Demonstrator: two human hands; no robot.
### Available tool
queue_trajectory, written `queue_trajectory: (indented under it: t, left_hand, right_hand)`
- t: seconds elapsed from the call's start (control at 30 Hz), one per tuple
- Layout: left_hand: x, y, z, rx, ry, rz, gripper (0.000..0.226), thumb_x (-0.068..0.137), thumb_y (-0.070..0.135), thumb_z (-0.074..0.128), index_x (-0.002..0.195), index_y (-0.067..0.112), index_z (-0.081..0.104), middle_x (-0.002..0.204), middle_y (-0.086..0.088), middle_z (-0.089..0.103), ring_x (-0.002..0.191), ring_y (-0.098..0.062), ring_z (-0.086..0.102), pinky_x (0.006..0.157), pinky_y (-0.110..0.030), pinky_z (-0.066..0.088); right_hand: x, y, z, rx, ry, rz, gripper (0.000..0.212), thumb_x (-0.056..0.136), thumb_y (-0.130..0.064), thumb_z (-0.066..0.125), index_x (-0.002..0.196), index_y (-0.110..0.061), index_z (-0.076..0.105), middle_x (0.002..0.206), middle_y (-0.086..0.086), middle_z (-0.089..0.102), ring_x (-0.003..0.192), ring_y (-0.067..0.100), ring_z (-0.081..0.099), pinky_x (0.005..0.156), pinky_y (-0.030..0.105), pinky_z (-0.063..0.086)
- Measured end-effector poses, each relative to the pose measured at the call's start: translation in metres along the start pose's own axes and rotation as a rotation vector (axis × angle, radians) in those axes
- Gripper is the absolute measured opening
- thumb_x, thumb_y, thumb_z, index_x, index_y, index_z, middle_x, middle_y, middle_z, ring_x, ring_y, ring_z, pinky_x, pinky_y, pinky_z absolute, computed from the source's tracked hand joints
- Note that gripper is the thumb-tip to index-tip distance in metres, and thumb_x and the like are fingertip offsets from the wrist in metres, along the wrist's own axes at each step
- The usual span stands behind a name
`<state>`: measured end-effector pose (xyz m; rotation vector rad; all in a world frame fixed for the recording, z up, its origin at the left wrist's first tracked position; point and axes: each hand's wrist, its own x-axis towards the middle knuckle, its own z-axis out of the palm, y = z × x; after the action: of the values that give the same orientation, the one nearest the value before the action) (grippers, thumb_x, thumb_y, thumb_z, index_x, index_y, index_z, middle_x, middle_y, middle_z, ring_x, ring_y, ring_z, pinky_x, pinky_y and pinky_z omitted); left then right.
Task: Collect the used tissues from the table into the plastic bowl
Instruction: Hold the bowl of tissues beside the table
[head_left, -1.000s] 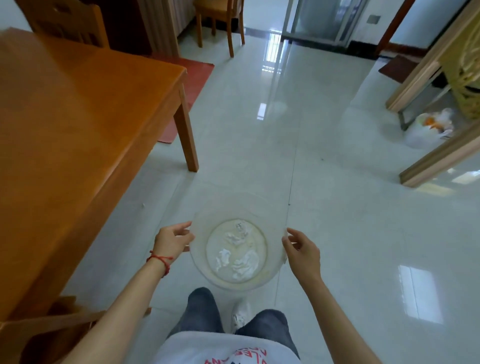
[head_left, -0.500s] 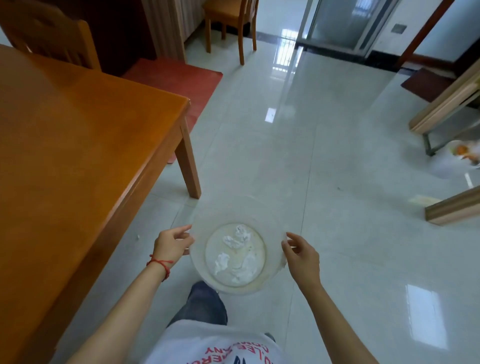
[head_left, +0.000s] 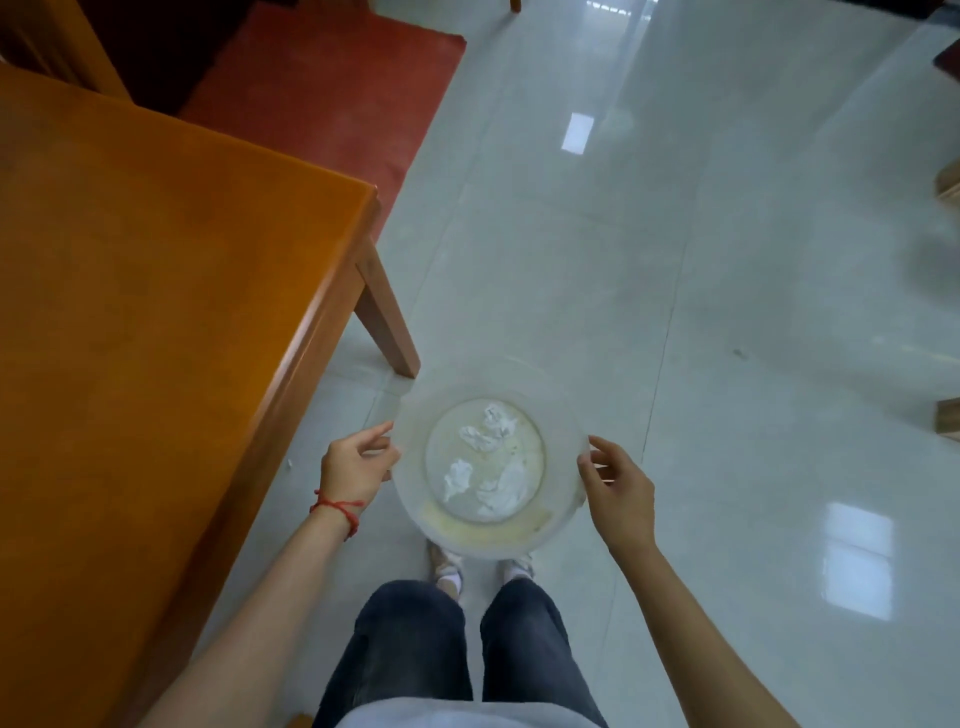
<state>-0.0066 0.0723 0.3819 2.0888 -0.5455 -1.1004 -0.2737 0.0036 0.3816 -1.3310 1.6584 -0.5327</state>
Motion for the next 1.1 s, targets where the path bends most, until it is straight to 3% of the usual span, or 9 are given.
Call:
queue_trajectory:
  t: [0.2,0.6,0.83,1.0,1.1]
  left_hand:
    - [0.063,-0.026,0.030,-0.066,0.045,-0.077,0.045,0.077,0.001,0.066,0.120,0.001,0.055,0.097,-0.009,0.058,0.082,-0.023,0.056,0.048,-0.009,0.050]
    - [0.208,-0.148,0.096,-0.074,0.110,-0.107,0.045,0.077,-0.006,0.063,0.120,-0.001,0.053,0.103,-0.006,0.059,0.086,-0.019,0.055,0.052,-0.004,0.049]
    - [0.287,-0.224,0.132,-0.104,0.137,-0.148,0.043,0.079,-0.006,0.060,0.121,0.000,0.053,0.102,-0.008,0.060,0.085,-0.021,0.055,0.054,-0.006,0.051]
    - [0.329,-0.256,0.154,-0.152,0.110,-0.175,0.042,0.081,-0.007,0.058,0.122,0.000,0.052,0.102,-0.009,0.059,0.082,-0.019,0.056,0.054,-0.007,0.051]
    - [0.349,-0.273,0.160,-0.138,0.100,-0.183,0.042,0.080,-0.005,0.060,0.121,0.003,0.055,0.101,-0.009,0.061,0.087,-0.022,0.058,0.057,-0.010,0.054]
  right_hand:
    - [0.066,0.026,0.035,-0.047,-0.039,0.022,0.024,0.088,-0.029,0.055,0.111,-0.025,0.060,0.081,-0.021,0.059,0.072,-0.015,0.057,0.053,0.004,0.044]
    - [0.194,0.147,0.162,-0.062,-0.083,0.035,0.023,0.089,-0.028,0.056,0.110,-0.023,0.061,0.080,-0.027,0.056,0.074,-0.015,0.056,0.058,0.000,0.042]
    - [0.256,0.219,0.239,-0.094,-0.100,0.062,0.023,0.089,-0.025,0.055,0.112,-0.024,0.060,0.082,-0.012,0.060,0.069,-0.004,0.057,0.061,0.010,0.041]
    - [0.280,0.260,0.270,-0.091,-0.083,0.091,0.023,0.088,-0.024,0.056,0.110,-0.026,0.060,0.076,-0.024,0.056,0.067,-0.007,0.057,0.057,0.007,0.042]
    - [0.292,0.277,0.284,-0.094,-0.087,0.103,0.024,0.087,-0.023,0.057,0.111,-0.026,0.060,0.076,-0.021,0.057,0.067,-0.005,0.057,0.056,0.006,0.042]
